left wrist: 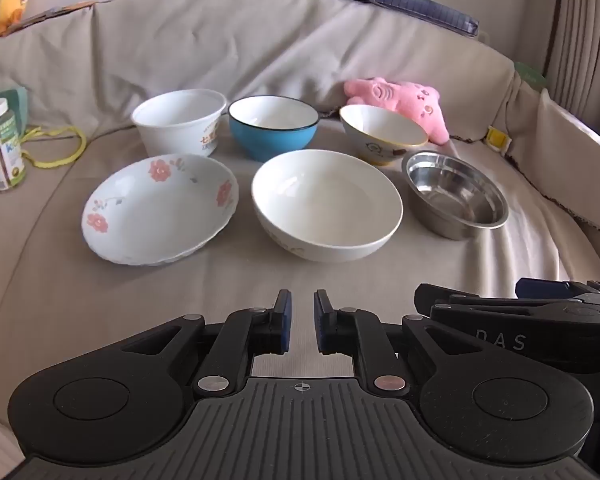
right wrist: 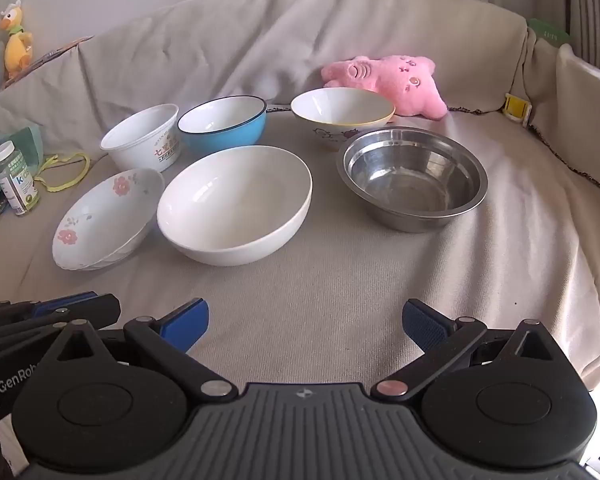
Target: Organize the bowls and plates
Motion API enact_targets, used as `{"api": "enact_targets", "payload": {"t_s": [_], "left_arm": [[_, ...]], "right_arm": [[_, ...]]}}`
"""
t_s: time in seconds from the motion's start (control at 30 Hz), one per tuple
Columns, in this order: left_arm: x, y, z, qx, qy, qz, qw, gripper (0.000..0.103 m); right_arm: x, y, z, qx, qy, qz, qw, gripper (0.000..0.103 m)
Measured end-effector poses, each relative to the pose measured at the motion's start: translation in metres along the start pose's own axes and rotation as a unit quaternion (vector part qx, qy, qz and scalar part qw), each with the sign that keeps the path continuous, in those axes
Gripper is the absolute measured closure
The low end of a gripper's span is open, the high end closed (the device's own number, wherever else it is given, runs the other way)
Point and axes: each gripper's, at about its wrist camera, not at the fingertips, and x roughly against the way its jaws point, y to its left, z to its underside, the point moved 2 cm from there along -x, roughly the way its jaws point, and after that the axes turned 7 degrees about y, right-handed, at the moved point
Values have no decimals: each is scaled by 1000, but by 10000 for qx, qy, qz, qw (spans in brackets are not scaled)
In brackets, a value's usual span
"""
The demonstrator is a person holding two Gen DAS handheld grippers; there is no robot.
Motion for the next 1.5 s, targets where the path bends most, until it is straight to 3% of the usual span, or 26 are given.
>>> {"api": "enact_targets", "payload": {"t_s": [1.5], "left_arm": [[0, 3, 3, 17, 24, -72, 10000, 89]], "right_arm": [[0, -4, 3, -43, 12, -85, 10000, 0]]}}
